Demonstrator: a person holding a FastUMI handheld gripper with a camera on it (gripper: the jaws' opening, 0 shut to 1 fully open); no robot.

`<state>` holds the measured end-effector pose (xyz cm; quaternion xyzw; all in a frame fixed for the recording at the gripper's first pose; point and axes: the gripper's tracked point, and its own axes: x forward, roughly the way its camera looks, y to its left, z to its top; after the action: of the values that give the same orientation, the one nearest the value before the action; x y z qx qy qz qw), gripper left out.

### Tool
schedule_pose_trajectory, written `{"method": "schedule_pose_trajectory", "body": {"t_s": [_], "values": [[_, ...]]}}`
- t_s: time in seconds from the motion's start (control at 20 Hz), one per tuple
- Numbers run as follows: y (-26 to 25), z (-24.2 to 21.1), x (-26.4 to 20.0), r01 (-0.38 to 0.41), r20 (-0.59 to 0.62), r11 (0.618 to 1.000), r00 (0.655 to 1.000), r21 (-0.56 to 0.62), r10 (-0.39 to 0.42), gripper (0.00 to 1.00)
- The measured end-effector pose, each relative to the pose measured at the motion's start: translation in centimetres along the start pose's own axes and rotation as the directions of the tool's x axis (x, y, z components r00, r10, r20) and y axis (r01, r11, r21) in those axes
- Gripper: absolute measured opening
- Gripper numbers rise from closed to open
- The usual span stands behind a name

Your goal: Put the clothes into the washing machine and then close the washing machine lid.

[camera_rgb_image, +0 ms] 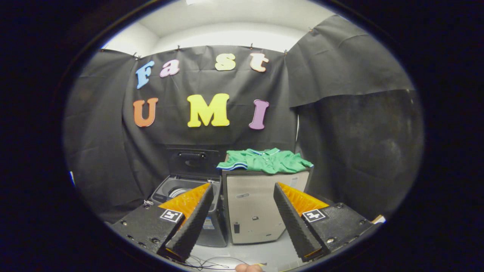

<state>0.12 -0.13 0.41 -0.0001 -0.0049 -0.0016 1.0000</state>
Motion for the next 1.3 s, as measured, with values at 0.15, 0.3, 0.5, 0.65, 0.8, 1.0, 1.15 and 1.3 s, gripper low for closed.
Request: {"method": "schedule_pose_trajectory", "body": {"t_s": [0.15,0.3,0.5,0.65,0.8,1.0,1.15,1.3], "values": [[-0.1,0.0,-0.1,0.008,-0.001,1.0,1.0,0.001,-0.008,1.0],[-0.2,0.4,0.1,0.016,0.004,1.0,1.0,-0.005,-0.016,1.0],[-0.1,0.6,0.2,0.026,-0.007,1.0,1.0,0.004,-0.026,1.0],[0.2,0.8,0.4,0.039,-0.024,0.999,0.999,0.007,-0.038,1.0],[0.9,1.8,1.4,0.034,-0.01,0.999,0.999,-0.005,-0.034,1.0],[0.3,4.1,4.8,0.034,0.013,0.999,0.999,-0.005,-0.034,1.0],[-1.2,6.1,9.1,0.041,0.028,0.999,0.999,-0.022,-0.04,1.0],[-2.4,7.9,14.0,0.032,0.046,0.998,0.998,-0.053,-0.03,1.0]]}}
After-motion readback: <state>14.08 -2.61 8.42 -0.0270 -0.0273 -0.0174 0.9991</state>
